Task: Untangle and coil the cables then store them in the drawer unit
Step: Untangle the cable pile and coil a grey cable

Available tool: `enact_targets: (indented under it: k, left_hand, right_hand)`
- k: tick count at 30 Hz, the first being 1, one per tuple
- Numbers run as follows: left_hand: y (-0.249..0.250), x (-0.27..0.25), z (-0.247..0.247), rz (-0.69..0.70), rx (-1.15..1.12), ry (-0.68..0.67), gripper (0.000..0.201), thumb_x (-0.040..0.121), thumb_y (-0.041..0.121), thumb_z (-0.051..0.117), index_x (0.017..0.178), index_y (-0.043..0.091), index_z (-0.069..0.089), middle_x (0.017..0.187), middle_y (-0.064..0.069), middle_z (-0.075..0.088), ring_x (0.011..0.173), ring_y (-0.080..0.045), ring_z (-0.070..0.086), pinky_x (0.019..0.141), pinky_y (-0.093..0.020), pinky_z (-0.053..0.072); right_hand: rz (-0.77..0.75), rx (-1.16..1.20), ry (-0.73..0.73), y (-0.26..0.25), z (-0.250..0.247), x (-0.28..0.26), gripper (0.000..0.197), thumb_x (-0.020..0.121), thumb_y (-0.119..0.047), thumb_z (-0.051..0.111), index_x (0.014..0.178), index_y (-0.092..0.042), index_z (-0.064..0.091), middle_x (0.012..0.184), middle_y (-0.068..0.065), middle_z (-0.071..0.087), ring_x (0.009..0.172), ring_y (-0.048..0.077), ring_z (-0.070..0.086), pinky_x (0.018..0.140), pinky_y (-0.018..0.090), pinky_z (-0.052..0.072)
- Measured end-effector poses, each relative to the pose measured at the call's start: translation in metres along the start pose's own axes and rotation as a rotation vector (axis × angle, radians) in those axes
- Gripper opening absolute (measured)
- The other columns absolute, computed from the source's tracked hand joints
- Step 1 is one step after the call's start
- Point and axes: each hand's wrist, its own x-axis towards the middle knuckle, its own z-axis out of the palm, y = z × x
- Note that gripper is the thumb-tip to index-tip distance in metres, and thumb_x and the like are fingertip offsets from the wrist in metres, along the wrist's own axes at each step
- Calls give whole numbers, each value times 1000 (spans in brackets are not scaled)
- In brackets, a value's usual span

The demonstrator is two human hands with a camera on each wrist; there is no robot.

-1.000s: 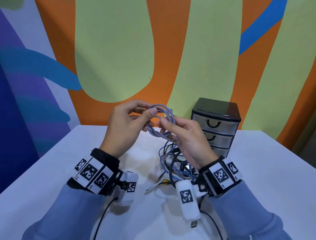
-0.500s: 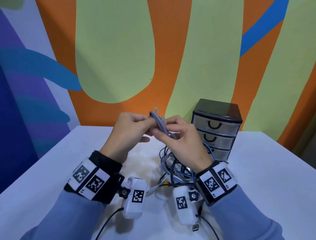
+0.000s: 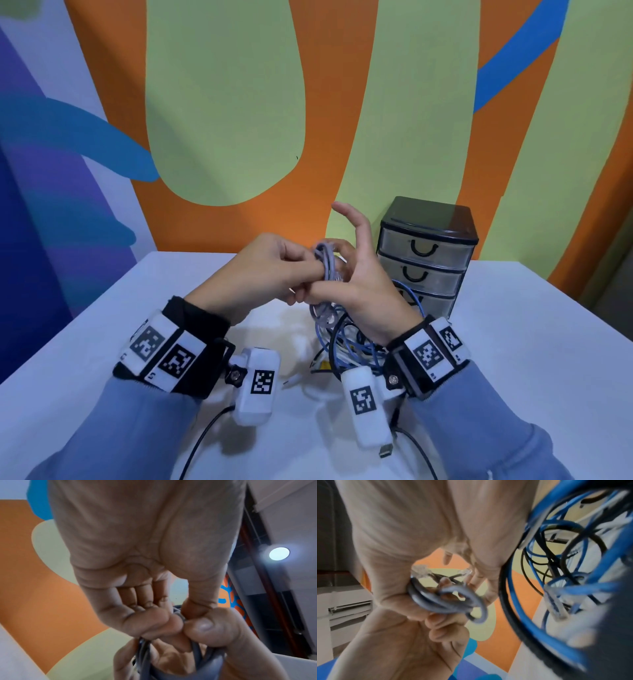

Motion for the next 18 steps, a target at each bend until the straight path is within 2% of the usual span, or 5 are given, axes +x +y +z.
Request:
enact_targets:
  k: [3, 7, 12, 14, 18]
  left_hand:
    - [0, -1, -4, -75, 7, -54, 19, 79, 12, 63, 62, 5, 71, 65, -13, 60, 59, -21, 49, 58, -27, 42]
    - [2, -3, -10, -154, -1, -33, 20, 76, 20, 66, 73, 7, 80, 69, -11, 64, 63, -20, 50, 58, -25, 42]
    - [-1, 3, -8, -197, -64, 54, 30, 94, 6, 61, 73, 10, 82, 71, -11, 69, 59, -14, 55, 58, -21, 48]
    - [-3, 5, -7, -218, -97, 87, 24, 94, 7, 62, 82, 3, 82, 74, -14, 73, 56, -13, 58, 55, -19, 51]
    - [-9, 7, -11, -246, -49, 96, 19, 93, 4, 65, 86, -5, 80, 74, -18, 75, 53, -14, 60, 50, -18, 50]
  right_hand:
    - [24, 116, -14, 0, 0, 0, 115, 66, 14, 66, 150, -59, 34, 113, 21, 56, 72, 24, 58, 62, 35, 51]
    - [53, 192, 37, -3, -3, 1, 99, 67, 5, 71, 149, -44, 45, 90, 16, 56, 74, 24, 57, 76, 35, 55]
    - [83, 176, 172, 8, 2, 8, 76, 63, -8, 82, 133, -32, 63, 96, 17, 55, 86, 31, 57, 92, 60, 52]
    - [54, 127, 204, 8, 6, 8, 63, 65, -11, 82, 125, -24, 68, 88, 14, 58, 79, 29, 57, 79, 53, 54]
    - [-67, 28, 308, 10, -2, 7, 41, 78, 14, 75, 111, -7, 65, 62, -13, 54, 54, 10, 47, 51, 24, 43]
